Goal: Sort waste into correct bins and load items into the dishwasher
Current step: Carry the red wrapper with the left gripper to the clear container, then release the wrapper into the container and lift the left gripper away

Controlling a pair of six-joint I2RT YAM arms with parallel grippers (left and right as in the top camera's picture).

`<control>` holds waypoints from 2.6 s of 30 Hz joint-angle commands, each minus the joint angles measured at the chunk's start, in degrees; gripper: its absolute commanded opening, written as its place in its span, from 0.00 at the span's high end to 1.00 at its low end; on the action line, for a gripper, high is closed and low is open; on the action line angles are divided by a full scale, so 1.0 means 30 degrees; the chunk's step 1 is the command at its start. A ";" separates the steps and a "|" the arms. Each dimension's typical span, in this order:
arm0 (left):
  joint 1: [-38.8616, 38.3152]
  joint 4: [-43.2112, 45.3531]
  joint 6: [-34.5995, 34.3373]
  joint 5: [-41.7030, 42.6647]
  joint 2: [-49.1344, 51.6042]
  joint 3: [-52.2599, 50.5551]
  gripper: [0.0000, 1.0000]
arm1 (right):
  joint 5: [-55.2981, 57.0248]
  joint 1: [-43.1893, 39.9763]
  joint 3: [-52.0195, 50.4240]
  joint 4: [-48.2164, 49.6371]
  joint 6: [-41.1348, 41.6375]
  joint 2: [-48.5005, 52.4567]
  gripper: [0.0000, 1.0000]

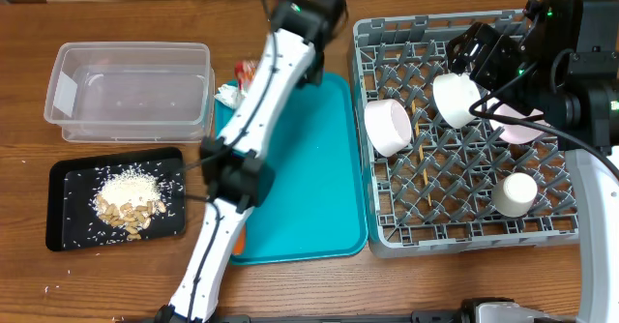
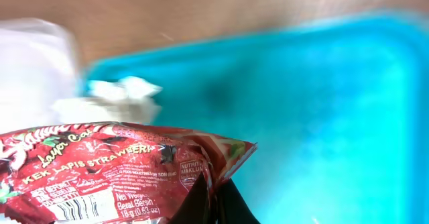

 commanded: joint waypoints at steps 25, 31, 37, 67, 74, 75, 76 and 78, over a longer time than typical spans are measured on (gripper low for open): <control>0.9632 0.1617 0.0306 0.4779 -0.7796 -1.1519 0.66 | -0.0007 -0.0080 0.0146 0.0087 -0.0058 -0.0029 0.00; 0.9136 0.1341 0.1639 0.6186 -0.7854 -0.8604 0.04 | 0.0000 -0.0080 0.0146 0.0087 -0.0058 -0.0029 0.00; 0.6156 0.1559 0.3045 0.6513 -0.7839 -0.7206 0.00 | -0.0007 -0.0080 0.0146 0.0087 -0.0058 -0.0029 0.00; 0.2543 0.3279 -0.0699 -0.1727 -0.0248 -0.9391 0.26 | -0.0007 -0.0080 0.0146 0.0087 -0.0066 -0.0029 0.00; 0.1909 0.1297 -0.0291 -0.1741 -0.0933 -0.9369 0.30 | -0.0007 -0.0080 0.0146 0.0087 -0.0066 -0.0029 0.00; 0.1770 0.0911 -0.0452 -0.2404 -0.1122 -0.9369 0.30 | -0.0007 -0.0080 0.0146 0.0087 -0.0058 -0.0029 0.00; 0.1668 0.0561 -0.0801 -0.3016 -0.1282 -0.9362 0.30 | -0.0007 -0.0080 0.0146 0.0087 -0.0058 -0.0029 0.00; 0.1486 0.0022 -0.1712 -0.4087 -0.1588 -0.9362 0.29 | -0.0007 -0.0080 0.0146 0.0087 -0.0058 -0.0029 0.00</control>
